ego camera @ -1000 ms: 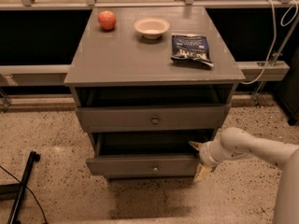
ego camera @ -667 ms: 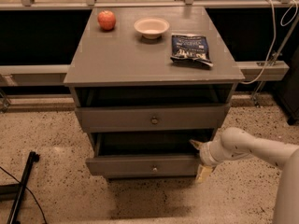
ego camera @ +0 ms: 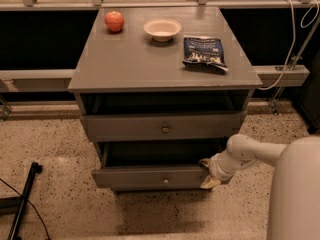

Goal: Open middle drawer

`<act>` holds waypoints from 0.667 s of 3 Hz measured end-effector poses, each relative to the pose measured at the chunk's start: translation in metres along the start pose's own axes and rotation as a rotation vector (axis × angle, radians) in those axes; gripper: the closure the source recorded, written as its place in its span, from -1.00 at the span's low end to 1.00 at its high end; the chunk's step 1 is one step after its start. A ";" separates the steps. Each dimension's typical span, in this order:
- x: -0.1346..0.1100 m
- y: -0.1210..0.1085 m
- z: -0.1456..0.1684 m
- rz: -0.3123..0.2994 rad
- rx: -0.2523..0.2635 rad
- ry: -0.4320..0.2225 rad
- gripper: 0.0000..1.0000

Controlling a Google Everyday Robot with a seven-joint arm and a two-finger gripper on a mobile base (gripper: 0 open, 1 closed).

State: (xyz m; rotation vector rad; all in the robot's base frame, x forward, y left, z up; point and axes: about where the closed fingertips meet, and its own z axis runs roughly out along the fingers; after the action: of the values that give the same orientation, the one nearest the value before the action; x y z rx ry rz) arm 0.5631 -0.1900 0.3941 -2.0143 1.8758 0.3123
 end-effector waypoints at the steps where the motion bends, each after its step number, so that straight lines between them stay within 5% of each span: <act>1: -0.003 0.013 -0.001 0.004 -0.028 0.002 -0.04; 2: -0.006 0.015 -0.005 0.002 -0.027 0.002 -0.16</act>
Offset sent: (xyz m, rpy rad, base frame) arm -0.0802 -0.0050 0.0493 0.0061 0.0079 0.0014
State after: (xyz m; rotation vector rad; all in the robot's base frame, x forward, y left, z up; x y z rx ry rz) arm 0.5475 -0.1879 0.3996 -2.0307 1.8841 0.3378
